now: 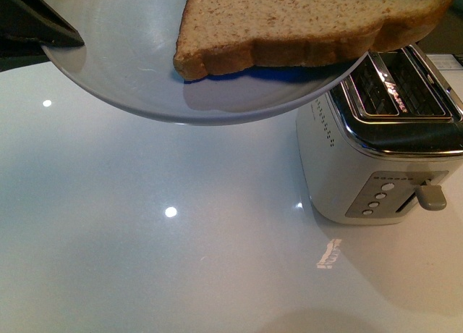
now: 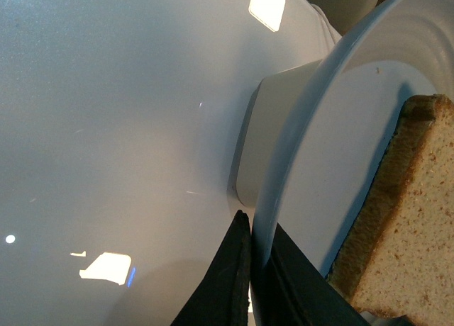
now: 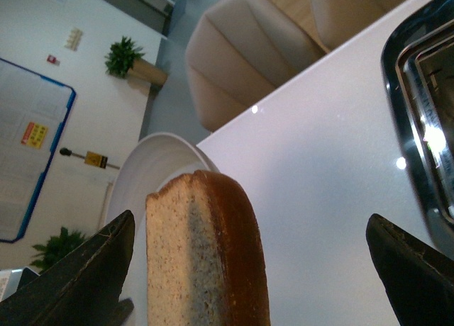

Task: Left arm holds plate, right arm toasts bread

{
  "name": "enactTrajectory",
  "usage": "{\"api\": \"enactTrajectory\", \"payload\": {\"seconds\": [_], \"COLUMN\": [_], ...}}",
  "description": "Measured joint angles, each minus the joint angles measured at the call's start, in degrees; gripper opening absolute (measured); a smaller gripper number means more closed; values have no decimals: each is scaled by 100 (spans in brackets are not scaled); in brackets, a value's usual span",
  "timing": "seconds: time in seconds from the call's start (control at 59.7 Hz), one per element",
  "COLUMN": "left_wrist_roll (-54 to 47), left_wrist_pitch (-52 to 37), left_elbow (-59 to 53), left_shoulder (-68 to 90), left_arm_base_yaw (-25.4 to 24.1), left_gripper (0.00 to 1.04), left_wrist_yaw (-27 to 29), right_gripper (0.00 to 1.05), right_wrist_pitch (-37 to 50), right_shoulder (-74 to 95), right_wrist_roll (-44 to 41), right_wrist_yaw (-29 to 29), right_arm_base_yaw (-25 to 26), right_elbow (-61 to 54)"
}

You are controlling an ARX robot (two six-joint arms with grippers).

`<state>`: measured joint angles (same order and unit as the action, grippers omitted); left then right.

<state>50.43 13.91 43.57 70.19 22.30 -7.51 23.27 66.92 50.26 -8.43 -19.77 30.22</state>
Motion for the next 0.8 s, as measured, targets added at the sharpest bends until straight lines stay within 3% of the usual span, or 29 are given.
{"api": "enactTrajectory", "payload": {"seconds": [0.234,0.368,0.536,0.653,0.737,0.804], "left_wrist_roll": [0,0,0,0,2,2], "left_wrist_pitch": [0,0,0,0,0,0], "left_elbow": [0,0,0,0,0,0], "left_shoulder": [0,0,0,0,0,0], "left_arm_base_yaw": [0,0,0,0,0,0], "left_gripper": [3,3,3,3,3,3], "left_wrist_yaw": [0,0,0,-2,-2,-2], "right_gripper": [94,74,36,17,5,4], "right_wrist_pitch": [151,151,107,26,-28,-55], "right_shoulder": [485,494,415,295,188,114], "right_wrist_roll": [138,140,116,20,-83,-122], "right_wrist_yaw": [66,131,133,155,179,199], "right_arm_base_yaw": [-323,-350,-352,-352,-365,-387], "right_elbow": [42,48,116,173,227,251]}}
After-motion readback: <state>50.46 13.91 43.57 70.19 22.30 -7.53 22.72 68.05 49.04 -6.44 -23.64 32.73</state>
